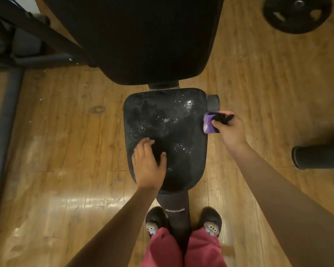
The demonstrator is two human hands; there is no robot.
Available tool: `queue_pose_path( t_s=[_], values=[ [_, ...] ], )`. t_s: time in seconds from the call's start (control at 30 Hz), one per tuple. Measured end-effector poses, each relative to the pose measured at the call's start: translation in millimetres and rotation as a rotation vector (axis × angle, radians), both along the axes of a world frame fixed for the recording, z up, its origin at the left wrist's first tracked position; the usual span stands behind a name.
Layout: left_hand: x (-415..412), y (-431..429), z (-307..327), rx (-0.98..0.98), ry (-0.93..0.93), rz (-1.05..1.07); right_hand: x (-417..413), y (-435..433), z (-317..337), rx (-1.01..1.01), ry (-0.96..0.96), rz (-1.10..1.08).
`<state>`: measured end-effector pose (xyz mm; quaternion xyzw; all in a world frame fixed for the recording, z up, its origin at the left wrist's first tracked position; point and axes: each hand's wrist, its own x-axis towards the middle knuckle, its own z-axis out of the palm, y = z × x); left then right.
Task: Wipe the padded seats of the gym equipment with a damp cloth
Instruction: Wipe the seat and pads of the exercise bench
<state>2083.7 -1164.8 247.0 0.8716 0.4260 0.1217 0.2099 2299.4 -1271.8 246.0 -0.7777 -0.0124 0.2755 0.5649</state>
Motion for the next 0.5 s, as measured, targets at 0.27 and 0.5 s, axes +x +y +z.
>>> queue_pose_path(
  t_s=[0.27, 0.5],
  values=[
    [-8, -13, -15, -0.066, -0.101, 0.612, 4, 1, -31, 0.089, 0.041, -0.108],
    [-7, -11, -31, -0.117, -0.209, 0.697, 10, 3, -39, 0.089, 0.074, -0.140]
  ],
)
